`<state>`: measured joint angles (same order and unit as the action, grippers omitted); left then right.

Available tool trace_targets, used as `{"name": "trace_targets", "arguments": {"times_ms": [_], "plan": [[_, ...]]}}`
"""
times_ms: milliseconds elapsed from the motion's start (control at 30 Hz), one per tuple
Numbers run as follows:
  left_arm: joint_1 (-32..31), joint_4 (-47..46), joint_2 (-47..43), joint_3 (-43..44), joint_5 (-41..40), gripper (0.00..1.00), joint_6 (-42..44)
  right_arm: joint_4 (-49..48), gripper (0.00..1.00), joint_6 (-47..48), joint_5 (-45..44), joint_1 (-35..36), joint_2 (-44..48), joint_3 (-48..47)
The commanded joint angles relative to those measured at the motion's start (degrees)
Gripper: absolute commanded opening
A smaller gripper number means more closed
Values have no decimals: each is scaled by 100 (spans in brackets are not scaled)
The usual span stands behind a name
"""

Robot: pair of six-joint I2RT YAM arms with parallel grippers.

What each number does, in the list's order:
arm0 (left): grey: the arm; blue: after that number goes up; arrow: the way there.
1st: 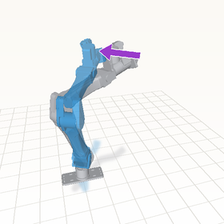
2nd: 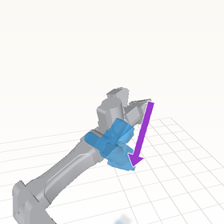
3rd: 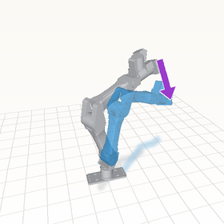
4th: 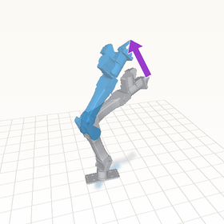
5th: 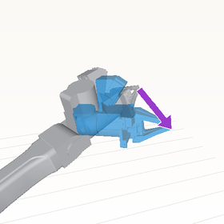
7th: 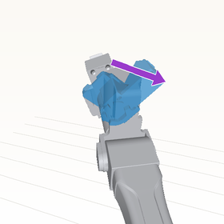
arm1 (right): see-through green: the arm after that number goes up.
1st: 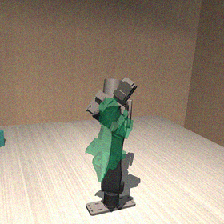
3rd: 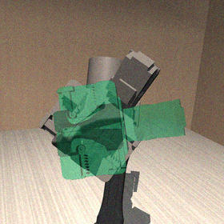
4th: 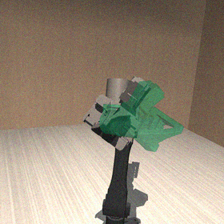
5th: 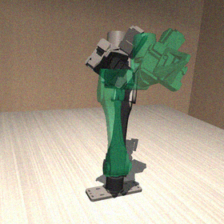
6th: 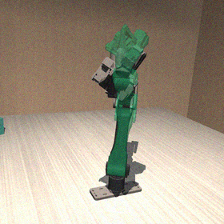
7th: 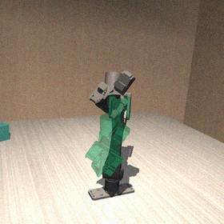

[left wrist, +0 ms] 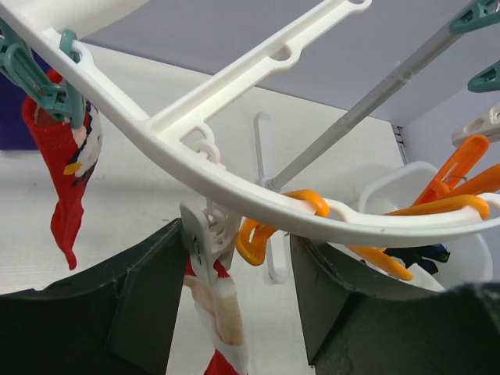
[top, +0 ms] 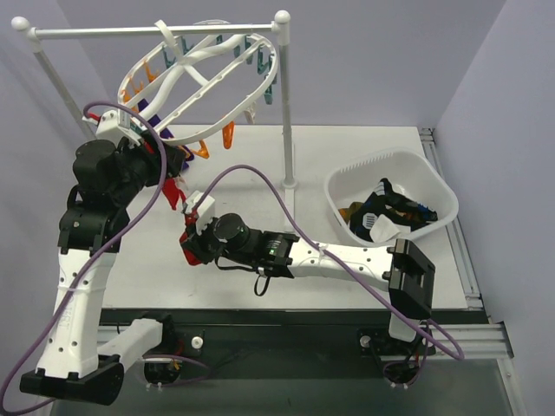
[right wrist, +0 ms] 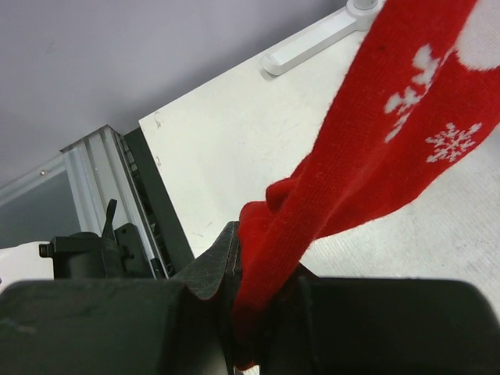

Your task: Remove the socks clipped to the hanger

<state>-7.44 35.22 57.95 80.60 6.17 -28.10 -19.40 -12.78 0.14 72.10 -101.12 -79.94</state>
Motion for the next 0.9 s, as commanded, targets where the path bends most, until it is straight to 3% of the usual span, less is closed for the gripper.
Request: {"name": "trace_targets", "arguments": {"times_ms": [0, 233, 667, 800, 867], "plan": [[-196, -183, 110, 430, -547, 64, 287, 59, 0, 293, -400, 129, 75, -259], [-407, -95, 190, 580, -995, 54, 507, 68, 0, 372, -489, 182, 101, -232], [-521, -130, 146, 545, -1074, 12, 595, 15, 0, 364, -533, 173, 163, -109], [-539, -130, 102, 492, -1031, 15, 612, 15, 0, 364, -524, 173, 189, -57], [-530, -156, 32, 405, -969, 35, 621, 15, 0, 363, -463, 173, 207, -57]]}}
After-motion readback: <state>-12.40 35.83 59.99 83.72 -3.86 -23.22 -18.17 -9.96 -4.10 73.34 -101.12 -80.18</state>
